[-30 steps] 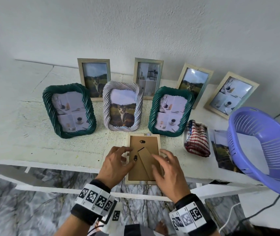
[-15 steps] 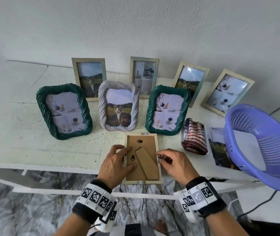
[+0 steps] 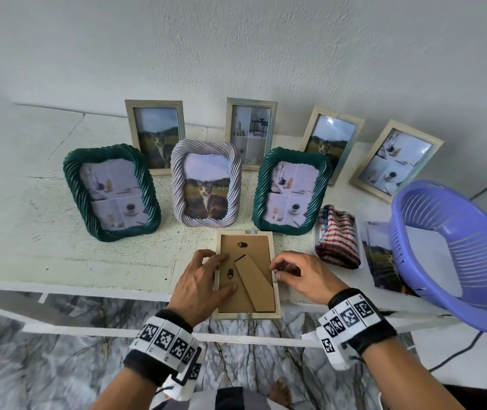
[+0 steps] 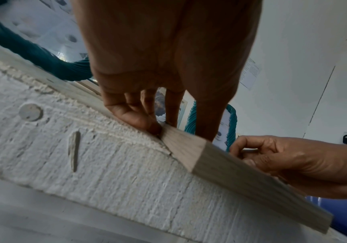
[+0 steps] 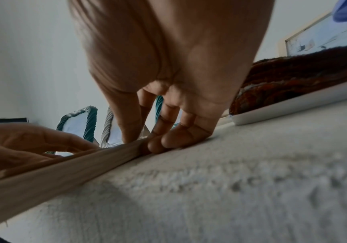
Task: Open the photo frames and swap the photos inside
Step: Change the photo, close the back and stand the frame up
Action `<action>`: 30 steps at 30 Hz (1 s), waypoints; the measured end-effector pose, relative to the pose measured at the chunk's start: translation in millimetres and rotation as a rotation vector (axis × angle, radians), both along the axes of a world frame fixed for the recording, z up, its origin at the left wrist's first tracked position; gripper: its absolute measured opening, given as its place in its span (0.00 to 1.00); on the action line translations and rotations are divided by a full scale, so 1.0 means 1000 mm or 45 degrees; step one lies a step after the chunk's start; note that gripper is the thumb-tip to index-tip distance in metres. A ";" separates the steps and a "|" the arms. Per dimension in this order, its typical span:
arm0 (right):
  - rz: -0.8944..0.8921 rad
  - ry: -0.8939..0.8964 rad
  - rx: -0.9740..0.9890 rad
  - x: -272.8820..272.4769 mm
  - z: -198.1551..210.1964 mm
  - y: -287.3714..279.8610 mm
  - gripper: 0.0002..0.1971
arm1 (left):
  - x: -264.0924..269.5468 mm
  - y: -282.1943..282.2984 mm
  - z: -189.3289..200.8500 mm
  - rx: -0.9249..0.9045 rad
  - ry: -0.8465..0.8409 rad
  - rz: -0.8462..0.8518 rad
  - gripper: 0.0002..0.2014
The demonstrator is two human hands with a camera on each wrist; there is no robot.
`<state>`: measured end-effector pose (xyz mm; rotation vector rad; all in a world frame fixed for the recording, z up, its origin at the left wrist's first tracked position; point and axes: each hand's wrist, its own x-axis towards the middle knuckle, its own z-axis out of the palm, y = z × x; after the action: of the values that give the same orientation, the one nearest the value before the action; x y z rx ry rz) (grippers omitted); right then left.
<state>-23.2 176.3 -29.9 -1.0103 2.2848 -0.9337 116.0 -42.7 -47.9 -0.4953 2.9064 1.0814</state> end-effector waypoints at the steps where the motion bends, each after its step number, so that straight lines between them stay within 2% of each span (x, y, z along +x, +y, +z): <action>1: 0.033 -0.004 0.020 -0.002 0.000 0.000 0.04 | 0.000 0.000 0.000 -0.001 0.002 0.000 0.33; 6: 0.181 0.020 0.113 -0.013 -0.001 0.000 0.04 | 0.000 -0.001 0.000 0.006 0.015 -0.008 0.32; 13: 0.276 0.103 0.166 -0.014 0.000 -0.002 0.05 | 0.000 0.001 0.000 0.019 0.016 0.008 0.33; 22: 0.164 0.306 0.100 0.001 -0.010 -0.003 0.07 | 0.000 0.000 -0.001 0.014 0.022 0.001 0.33; 30: 0.037 0.369 0.092 0.013 -0.011 -0.006 0.09 | 0.001 -0.001 -0.002 0.020 0.021 -0.004 0.33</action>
<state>-9.7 170.1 -41.0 -1.2114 2.5103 -0.7261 116.9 -43.3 -49.9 -0.4838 2.9089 1.1125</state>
